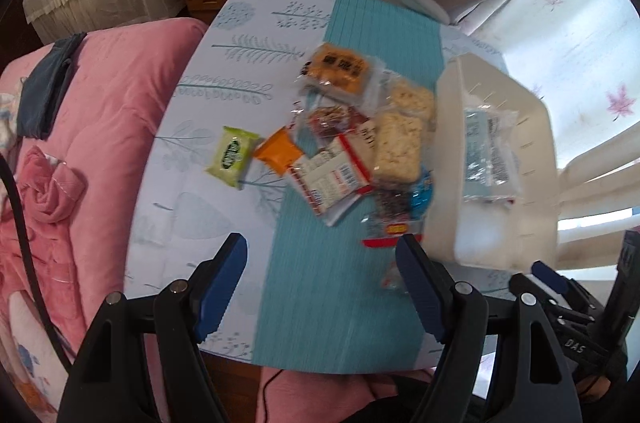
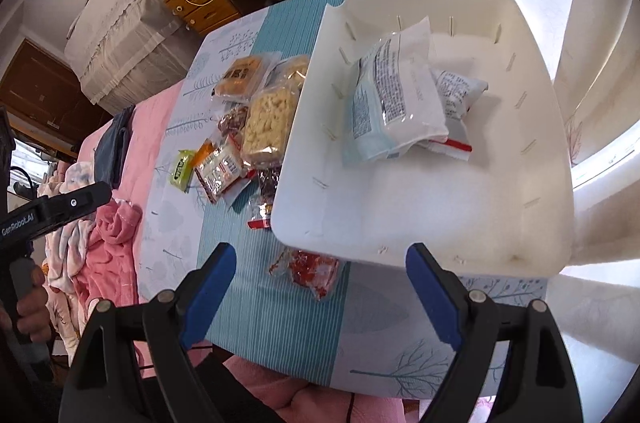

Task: Organize snacks
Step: 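Grasp the white biscuit packet with the left tool while the right tool grasps the red round candy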

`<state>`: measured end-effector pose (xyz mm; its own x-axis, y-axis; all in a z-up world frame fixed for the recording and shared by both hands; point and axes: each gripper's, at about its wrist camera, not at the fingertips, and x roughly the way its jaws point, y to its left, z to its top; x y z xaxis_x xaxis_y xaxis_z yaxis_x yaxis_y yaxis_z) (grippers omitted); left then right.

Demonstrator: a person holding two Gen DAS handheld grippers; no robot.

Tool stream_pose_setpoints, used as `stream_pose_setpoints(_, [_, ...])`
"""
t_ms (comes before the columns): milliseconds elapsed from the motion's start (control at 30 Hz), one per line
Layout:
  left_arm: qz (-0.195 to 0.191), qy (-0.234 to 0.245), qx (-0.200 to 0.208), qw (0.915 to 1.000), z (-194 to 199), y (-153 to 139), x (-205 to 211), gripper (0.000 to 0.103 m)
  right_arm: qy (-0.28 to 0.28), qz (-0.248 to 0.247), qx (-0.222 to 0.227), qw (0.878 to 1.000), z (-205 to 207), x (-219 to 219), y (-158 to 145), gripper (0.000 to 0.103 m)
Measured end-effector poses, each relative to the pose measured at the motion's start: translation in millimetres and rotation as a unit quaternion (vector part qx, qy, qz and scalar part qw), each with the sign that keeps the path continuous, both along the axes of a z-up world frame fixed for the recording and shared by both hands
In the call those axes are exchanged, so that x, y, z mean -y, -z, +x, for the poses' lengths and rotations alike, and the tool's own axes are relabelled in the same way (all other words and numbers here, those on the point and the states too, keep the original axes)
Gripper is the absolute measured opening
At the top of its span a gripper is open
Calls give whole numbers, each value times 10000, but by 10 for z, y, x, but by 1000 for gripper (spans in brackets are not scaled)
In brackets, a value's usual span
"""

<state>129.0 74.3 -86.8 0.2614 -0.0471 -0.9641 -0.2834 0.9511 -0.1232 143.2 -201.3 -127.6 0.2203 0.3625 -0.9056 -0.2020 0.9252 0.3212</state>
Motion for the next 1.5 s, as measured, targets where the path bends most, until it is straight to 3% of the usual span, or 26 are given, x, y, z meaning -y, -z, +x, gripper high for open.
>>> stream_pose_setpoints(200, [201,526,-302,9980,95,183,-117,76,257,-24,-211,9994,-100,-105,117,88])
stream_pose_setpoints(400, [304,1221,-538,9906,264,382,-136,76,728,-117,-318,9968,-181,-158,202,88])
stream_pose_setpoints(867, [225,2585,-676,9634,660,695,94,76,1885,-360,-427,9805,-451,-332,430,88])
stream_pose_setpoints(1167, [269,2967,-581,9528,853,1075,221,77,2359,-519,-532,9689,-624,-514,744,88])
stream_pose_setpoints(1300, [165,2936,-757,9528,910,1271,280,77,2475,-714,-445,9652,-629,-581,877,88])
stream_pose_setpoints(1500, [378,2919,-815,9522,970,1497,370,77,2554,-967,-413,9611,-540,-633,1053,88])
